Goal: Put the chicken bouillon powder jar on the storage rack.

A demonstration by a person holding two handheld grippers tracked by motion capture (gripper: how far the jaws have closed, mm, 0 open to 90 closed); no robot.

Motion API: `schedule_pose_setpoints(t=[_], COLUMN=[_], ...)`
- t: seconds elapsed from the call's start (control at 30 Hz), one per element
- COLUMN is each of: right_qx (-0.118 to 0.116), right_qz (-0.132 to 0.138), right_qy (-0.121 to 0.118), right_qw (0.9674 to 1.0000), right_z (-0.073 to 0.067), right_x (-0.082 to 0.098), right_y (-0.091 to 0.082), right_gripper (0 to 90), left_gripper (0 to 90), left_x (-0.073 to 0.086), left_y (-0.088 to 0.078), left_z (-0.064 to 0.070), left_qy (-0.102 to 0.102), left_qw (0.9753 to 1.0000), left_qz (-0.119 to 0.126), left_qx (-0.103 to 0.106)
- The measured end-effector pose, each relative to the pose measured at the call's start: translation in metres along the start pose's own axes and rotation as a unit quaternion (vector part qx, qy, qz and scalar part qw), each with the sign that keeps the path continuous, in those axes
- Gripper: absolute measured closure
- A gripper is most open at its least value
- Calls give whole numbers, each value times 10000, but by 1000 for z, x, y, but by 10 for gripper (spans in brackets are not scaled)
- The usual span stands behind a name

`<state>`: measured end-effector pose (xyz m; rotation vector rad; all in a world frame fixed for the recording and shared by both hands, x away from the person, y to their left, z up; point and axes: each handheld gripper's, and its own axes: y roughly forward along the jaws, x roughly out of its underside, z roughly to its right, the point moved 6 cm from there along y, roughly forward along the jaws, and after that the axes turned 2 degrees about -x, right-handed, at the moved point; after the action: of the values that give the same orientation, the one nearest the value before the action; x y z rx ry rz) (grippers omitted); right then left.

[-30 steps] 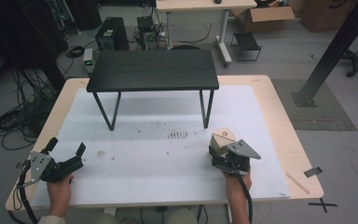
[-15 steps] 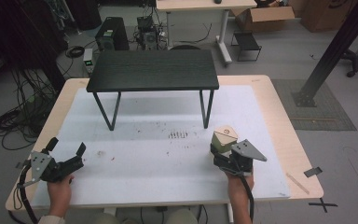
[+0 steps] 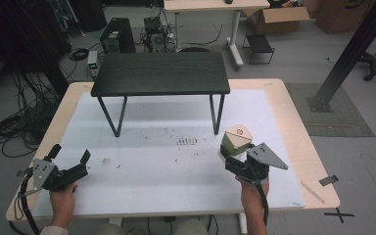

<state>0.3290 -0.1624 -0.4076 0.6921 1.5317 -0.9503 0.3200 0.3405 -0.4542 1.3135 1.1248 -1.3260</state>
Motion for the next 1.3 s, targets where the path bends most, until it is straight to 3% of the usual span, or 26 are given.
schedule_pose_setpoints(t=[0.67, 1.3], right_qx=[-258, -474], right_qz=[595, 1069], right_qy=[-179, -314], right_qw=[9977, 9926], right_z=[-11, -18], right_x=[-41, -94], right_y=[-4, 3], right_gripper=[291, 291], left_gripper=[2, 2], left_x=[0, 0], left_y=[0, 0], left_z=[0, 0], left_qy=[6, -11], left_qw=[10000, 10000], left_qz=[-5, -2], left_qx=[-1, 0])
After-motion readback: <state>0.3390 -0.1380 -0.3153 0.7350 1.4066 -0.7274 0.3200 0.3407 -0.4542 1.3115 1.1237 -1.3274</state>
